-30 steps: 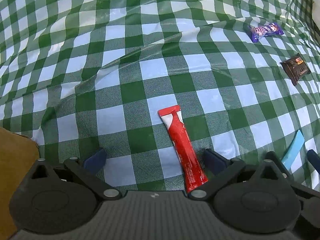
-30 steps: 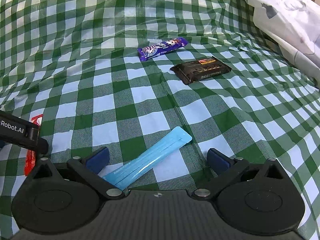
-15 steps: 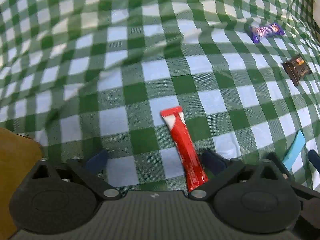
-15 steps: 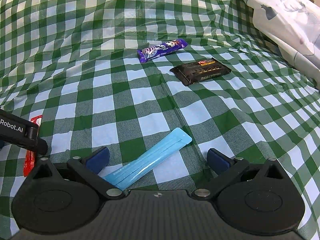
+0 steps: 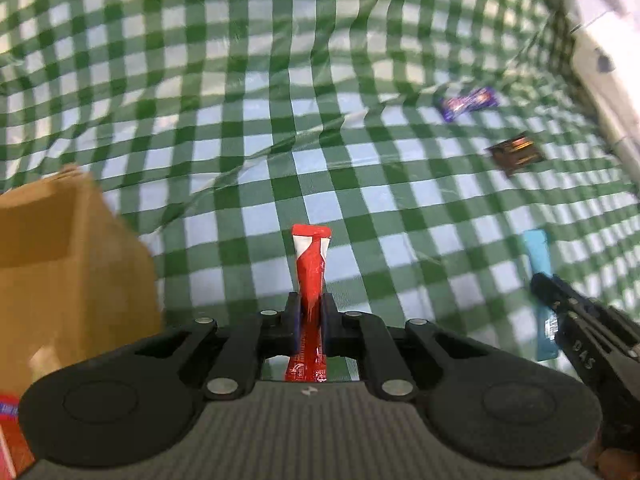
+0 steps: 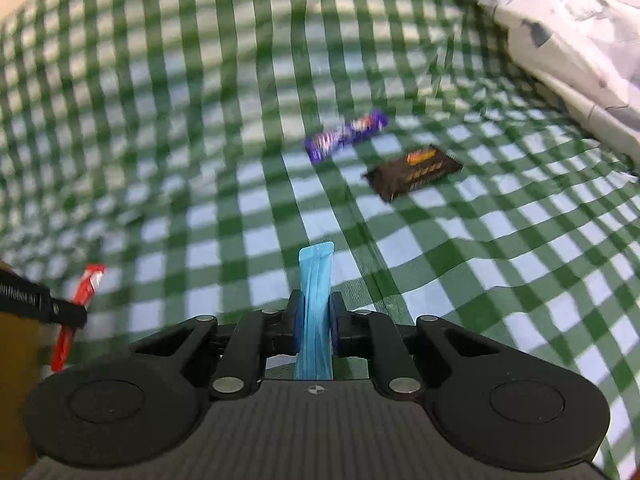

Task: Organize snacks
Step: 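Grasp the red stick with the left tool while the right tool grasps the blue stick, then carry the red stick and blue stick over the box with both tools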

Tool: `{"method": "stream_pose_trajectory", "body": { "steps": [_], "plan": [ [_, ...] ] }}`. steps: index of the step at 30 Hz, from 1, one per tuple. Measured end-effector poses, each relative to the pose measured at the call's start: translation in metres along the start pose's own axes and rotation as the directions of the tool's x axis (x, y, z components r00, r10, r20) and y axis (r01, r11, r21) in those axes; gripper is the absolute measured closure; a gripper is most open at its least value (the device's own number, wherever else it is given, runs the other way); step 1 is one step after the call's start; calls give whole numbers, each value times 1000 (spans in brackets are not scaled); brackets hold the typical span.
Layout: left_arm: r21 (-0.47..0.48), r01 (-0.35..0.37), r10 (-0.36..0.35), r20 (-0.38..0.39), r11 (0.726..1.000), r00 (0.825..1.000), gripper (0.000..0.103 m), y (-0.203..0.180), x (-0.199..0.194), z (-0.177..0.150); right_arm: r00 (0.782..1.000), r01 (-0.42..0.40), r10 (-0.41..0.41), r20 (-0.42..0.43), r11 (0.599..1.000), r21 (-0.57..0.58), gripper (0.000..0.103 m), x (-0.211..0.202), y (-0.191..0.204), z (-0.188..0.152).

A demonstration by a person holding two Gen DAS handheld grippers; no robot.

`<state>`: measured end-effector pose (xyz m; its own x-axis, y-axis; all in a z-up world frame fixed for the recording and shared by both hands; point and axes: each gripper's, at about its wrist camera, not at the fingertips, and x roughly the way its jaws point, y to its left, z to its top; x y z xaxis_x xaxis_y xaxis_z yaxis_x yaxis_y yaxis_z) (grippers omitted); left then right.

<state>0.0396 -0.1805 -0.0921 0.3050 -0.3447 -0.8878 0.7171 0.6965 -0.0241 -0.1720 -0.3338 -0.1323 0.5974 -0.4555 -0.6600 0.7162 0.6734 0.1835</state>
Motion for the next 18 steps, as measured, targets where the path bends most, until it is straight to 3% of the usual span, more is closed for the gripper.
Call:
{"method": "stream_pose_trajectory", "body": {
  "steps": [3, 7, 12, 18],
  "plan": [
    [-5, 33, -33, 44, 999, 999, 93, 6, -47, -14, 1000, -24, 24, 9, 1000, 13, 89, -38, 6, -6],
    [13, 23, -24, 94, 1000, 995, 93, 10, -104, -34, 997, -72, 72, 15, 997, 25, 89, -89, 25, -16],
    [12, -49, 47, 139, 999, 989, 93, 28, -170, -72, 987, -159, 160, 23, 987, -8, 89, -150, 60, -26],
    [-82, -129, 139, 145, 988, 980, 93, 75, -240, -144, 960, -276, 280, 28, 957, -88, 89, -220, 110, -44]
  ]
}}
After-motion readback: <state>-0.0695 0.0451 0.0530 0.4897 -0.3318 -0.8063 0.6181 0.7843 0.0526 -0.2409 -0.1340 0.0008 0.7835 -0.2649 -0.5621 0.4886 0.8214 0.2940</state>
